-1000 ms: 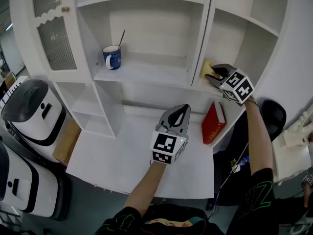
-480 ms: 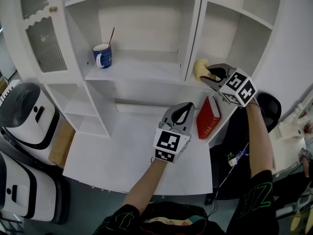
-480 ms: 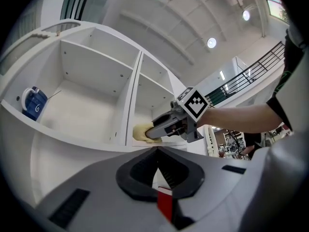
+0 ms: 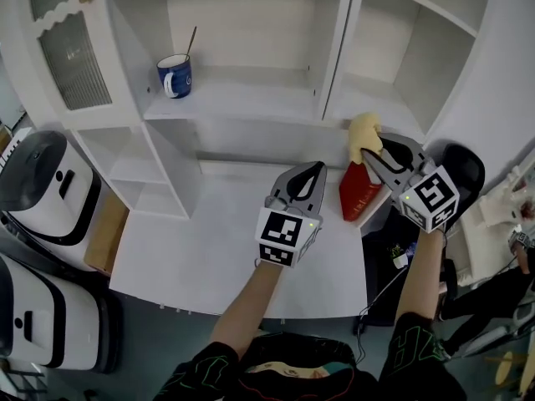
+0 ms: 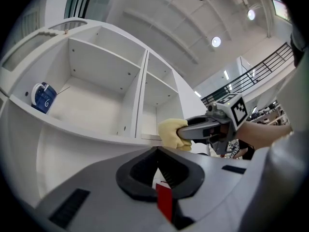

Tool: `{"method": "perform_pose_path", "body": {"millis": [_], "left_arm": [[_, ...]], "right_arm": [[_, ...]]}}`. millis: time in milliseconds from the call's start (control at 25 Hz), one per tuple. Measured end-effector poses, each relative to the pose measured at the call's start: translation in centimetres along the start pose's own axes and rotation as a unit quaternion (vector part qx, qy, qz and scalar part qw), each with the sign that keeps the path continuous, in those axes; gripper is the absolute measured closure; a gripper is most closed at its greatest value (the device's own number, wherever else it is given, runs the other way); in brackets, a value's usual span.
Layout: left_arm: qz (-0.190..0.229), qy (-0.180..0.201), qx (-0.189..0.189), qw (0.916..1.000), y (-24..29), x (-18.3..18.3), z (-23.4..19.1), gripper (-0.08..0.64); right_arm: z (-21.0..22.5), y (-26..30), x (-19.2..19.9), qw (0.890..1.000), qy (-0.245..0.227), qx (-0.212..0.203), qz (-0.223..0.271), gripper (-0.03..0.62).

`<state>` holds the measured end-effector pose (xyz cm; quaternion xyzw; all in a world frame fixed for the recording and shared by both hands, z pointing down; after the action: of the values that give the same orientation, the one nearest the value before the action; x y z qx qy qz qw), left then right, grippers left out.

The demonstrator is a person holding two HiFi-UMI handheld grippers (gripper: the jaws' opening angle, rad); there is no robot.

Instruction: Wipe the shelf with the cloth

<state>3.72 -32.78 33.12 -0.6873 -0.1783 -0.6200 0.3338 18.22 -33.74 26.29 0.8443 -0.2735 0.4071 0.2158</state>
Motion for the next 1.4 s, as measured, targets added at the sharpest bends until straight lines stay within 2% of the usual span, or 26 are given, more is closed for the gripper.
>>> {"method": "perform_pose_path", "body": {"millis": [160, 280, 440, 600, 680, 800, 1080, 1400], "left_arm": [[-0.006, -0.009, 0.008, 0.9999, -0.1, 0.6, 0.3, 0.560], [-0.009, -0.014, 0.014, 0.9998, -0.1, 1.2, 0.6, 0.560], [-0.020, -0.022, 0.018, 0.9994, -0.2, 2.3, 1.0, 0.560], [-0.036, -0.032, 0.011, 0.9988, -1.0, 4.0, 0.9, 0.560], [-0.048, -0.011, -0.001, 0.9988, -1.6, 4.7, 1.0, 0.560], [-0.067, 0.032, -0.022, 0.9970, -2.4, 5.6, 1.4, 0.560], [-0.103, 0.014, -0.054, 0.9931, -4.9, 9.4, 2.2, 0.560], [-0.117, 0.015, -0.054, 0.9915, -5.9, 11.0, 3.4, 0.560]], "right_arm": [[-2.1, -2.1, 1.7, 0.996, 0.061, 0.059, 0.029, 0.472], [-3.5, -3.4, 2.9, 0.988, 0.113, 0.100, 0.036, 0.472], [-5.1, -5.1, 5.1, 0.970, 0.183, 0.153, 0.038, 0.472], [-7.2, -6.3, 7.8, 0.953, 0.229, 0.196, 0.020, 0.472], [-8.1, -6.8, 8.9, 0.944, 0.248, 0.219, 0.008, 0.472], [-9.2, -7.3, 9.8, 0.934, 0.257, 0.248, -0.006, 0.472], [-12.3, -7.8, 11.8, 0.918, 0.270, 0.287, -0.036, 0.472], [-14.8, -7.3, 13.4, 0.915, 0.284, 0.280, -0.059, 0.472]]}}
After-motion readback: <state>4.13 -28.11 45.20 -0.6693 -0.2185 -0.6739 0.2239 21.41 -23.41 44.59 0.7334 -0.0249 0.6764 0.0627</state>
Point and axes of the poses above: the fingertips, and each gripper's own axes: y forward along the fingers, z to its right, x out of its underside, the point moved 5 cm from there along -y, backward along the fingers, and after that the axes turned 1 degree about z, right-handed, at the moved point
